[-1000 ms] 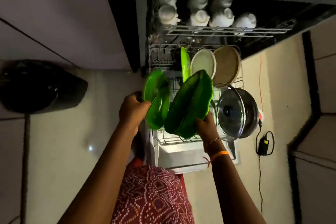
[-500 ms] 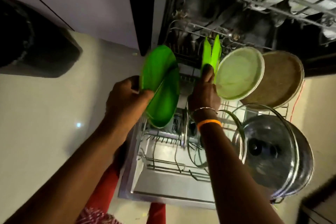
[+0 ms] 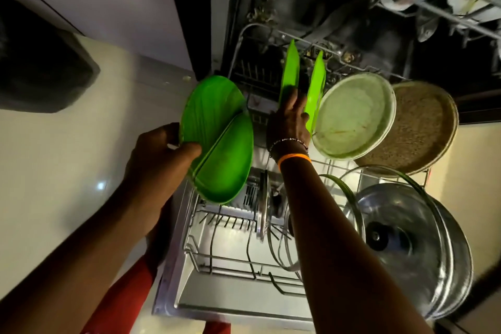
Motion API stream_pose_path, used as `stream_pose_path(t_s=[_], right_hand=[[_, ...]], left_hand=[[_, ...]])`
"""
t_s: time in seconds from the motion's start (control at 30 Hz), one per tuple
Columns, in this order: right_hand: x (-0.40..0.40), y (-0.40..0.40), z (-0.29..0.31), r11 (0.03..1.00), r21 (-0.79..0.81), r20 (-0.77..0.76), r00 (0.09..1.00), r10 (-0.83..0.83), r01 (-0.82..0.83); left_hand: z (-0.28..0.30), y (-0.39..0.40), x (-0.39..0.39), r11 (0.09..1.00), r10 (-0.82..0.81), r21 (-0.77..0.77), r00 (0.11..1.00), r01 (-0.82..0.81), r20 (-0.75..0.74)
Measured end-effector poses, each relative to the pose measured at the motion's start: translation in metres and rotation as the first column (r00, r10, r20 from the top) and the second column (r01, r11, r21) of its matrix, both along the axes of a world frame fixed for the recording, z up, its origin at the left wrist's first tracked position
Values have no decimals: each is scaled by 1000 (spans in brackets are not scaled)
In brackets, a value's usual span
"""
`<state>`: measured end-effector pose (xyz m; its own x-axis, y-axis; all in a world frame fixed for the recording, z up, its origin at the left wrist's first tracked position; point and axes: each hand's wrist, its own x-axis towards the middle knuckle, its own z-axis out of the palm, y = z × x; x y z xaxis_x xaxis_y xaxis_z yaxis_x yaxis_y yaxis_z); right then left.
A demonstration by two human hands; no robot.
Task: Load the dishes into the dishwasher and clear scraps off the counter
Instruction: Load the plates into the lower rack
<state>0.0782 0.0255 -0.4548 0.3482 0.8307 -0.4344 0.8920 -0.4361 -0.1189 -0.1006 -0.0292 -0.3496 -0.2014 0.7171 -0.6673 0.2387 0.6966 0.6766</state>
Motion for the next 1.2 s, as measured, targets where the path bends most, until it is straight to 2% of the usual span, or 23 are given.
stream_pose_path(t_s=[0.13,0.2,0.3,0.37,0.4,0.43,0.5,0.53,0.57,0.6,0.67,0.73,0.77,0.8,0.87,0.9,0.93,1.0,1.07,1.13,1.2], right_hand=[[4,-8,-10,992,-123,-132,990,-46,29],[8,-6,-6,993,-117,-180,983,-47,26],[9,-17,8,993,97,-257,965,-42,69],[5,-33,17,961,176,-395,909,-129,213],[1,-41,24,936,119,-522,822,-225,332],[-3,-48,32,886,0,-672,656,-344,464],[-8,-60,44,755,-284,-856,199,-478,591],[-10,-65,52,706,-380,-874,19,-486,597],[-9,-69,61,697,-416,-882,-73,-465,585],[-8,-71,70,714,-405,-897,-95,-432,571],[-3,-69,85,753,-303,-935,-31,-352,584],[-3,-59,98,766,-152,-952,115,-282,624],[-4,-54,105,779,-38,-941,239,-238,625],[-8,-47,112,801,105,-892,411,-186,590],[-19,-35,119,846,347,-632,767,-108,404],[-25,-28,119,864,403,-446,889,-102,301],[-30,-22,115,882,414,-283,953,-110,225],[-42,-9,100,912,391,-78,992,-99,121],[-54,3,82,929,368,43,998,-52,33],[-63,13,63,939,338,139,990,21,-68],[-67,24,47,954,282,162,985,59,-103]], left_hand=[[1,1,-2,1000,24,-4,1000,-24,-12],[1,1,-4,999,49,1,999,-49,2],[-4,2,-7,991,133,-23,989,-131,60],[-8,3,-10,984,173,-62,979,-167,108],[-9,2,-11,980,190,-82,971,-180,142],[-11,3,-12,978,200,-100,963,-185,179],[-15,1,-14,976,198,-137,946,-167,256],[-16,1,-15,978,184,-150,938,-145,294],[-18,1,-17,981,163,-157,933,-117,322],[-19,1,-19,984,128,-158,935,-79,330],[-20,4,-20,988,45,-156,954,2,295],[-19,9,-20,985,17,-170,963,30,269],[-17,11,-20,984,15,-178,963,34,267],[-16,13,-20,983,12,-181,963,39,270],[-15,17,-20,982,-33,-170,959,84,281],[-14,19,-20,980,-60,-164,958,109,282],[-13,20,-19,979,-81,-160,956,130,283],[-14,21,-17,976,-98,-160,953,149,288],[-15,21,-16,974,-98,-165,949,153,300],[-17,20,-16,973,-103,-164,943,161,315],[-19,19,-18,971,-109,-166,939,170,326]])
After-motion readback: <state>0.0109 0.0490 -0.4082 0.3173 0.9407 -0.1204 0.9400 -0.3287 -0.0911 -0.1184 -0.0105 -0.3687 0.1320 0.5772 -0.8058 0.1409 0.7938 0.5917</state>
